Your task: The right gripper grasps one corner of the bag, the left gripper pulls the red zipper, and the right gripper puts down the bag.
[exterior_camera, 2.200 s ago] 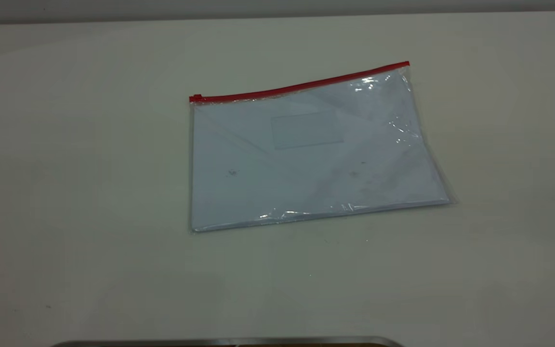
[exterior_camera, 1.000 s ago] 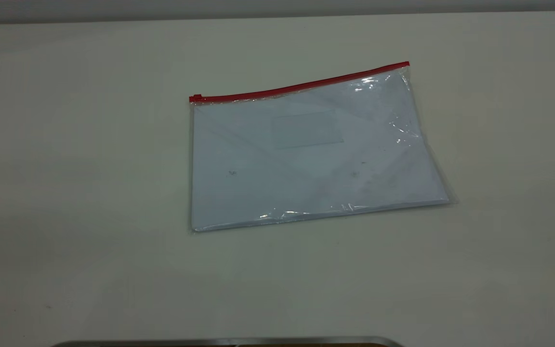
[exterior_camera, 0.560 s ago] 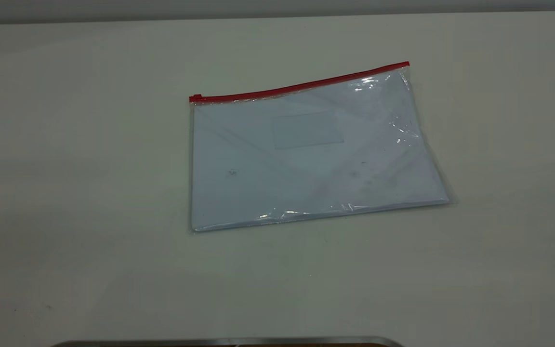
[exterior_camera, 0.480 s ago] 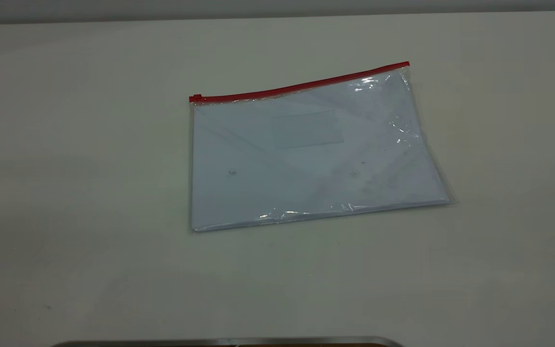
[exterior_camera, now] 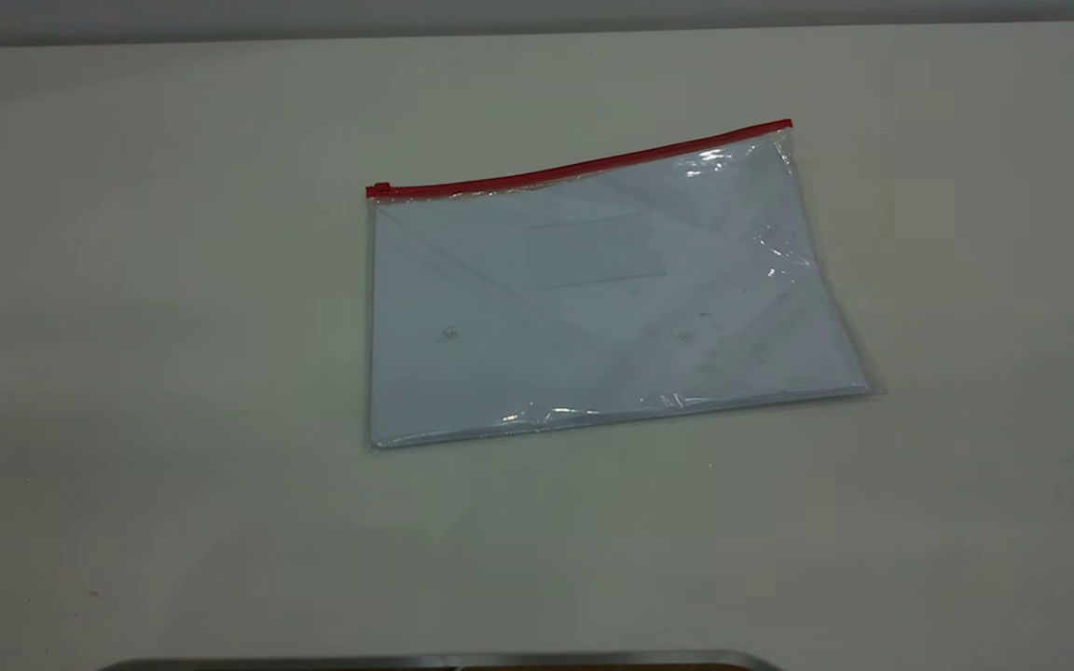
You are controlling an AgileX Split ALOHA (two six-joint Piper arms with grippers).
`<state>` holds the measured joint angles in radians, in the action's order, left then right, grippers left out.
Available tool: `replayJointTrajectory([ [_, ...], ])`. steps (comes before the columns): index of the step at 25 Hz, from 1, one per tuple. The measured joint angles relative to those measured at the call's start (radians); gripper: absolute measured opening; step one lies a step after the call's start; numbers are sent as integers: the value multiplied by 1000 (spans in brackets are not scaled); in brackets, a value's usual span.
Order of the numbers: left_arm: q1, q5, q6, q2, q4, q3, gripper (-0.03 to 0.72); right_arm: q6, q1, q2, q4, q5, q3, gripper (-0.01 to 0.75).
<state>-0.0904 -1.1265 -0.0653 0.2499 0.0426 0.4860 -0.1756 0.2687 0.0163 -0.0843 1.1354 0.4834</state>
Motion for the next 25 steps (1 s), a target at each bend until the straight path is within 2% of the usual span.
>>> replayJointTrajectory([
  [4,93,2,-3,-58,-3,0,581,0,0,0,0,0,0,591],
  [7,129,2,-1,-149,-3,0,581,0,0,0,0,0,0,591],
  [12,131,-5,5,-265,-3,0,581,0,0,0,0,0,0,591],
  [25,135,-7,6,-268,-3,0,581,1,0,0,0,0,0,591],
])
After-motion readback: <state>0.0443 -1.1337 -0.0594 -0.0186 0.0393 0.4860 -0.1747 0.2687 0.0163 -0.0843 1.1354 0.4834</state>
